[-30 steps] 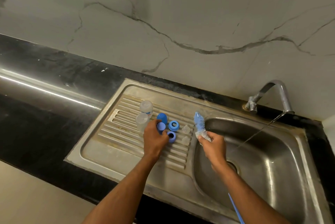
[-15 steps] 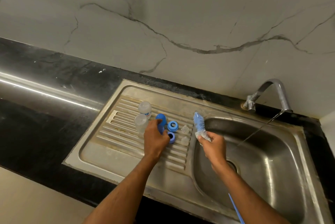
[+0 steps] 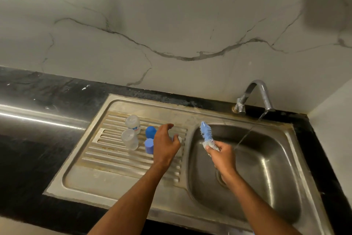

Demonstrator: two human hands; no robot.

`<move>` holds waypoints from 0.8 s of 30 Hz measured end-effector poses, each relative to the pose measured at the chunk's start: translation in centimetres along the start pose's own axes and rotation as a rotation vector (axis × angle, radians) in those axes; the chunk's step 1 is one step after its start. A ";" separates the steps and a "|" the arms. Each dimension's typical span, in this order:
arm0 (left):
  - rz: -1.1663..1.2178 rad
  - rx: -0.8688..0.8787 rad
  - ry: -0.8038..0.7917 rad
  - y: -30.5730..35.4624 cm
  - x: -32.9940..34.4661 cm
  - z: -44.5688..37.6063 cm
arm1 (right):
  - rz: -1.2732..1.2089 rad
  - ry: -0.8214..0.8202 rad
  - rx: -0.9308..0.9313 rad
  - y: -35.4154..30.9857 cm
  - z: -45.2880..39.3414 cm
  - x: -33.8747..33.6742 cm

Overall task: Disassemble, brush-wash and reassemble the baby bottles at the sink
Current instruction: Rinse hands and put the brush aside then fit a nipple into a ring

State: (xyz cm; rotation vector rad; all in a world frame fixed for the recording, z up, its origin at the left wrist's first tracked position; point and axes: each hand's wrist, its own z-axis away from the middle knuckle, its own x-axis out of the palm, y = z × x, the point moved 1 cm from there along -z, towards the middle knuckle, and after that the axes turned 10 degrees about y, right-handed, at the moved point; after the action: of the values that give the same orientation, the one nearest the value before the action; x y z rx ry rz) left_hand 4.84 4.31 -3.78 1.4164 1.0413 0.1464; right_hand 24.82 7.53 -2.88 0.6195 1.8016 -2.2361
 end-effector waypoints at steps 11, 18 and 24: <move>-0.025 0.191 -0.274 6.5 10.7 5.9 | 0.144 0.125 0.124 5.2 -2.2 -10.3; -0.020 0.286 -0.467 10.5 17.1 10.8 | 0.148 0.212 0.140 7.5 -1.6 -17.2; 0.011 0.342 -0.624 14.1 21.4 13.9 | 0.454 0.344 0.088 9.0 -3.8 -22.8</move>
State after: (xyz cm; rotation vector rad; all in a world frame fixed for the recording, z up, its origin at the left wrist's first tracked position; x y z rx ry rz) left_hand 33.15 11.16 -5.11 1.6239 0.5505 -0.4632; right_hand 49.58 6.73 -1.36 1.3485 1.4968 -1.9897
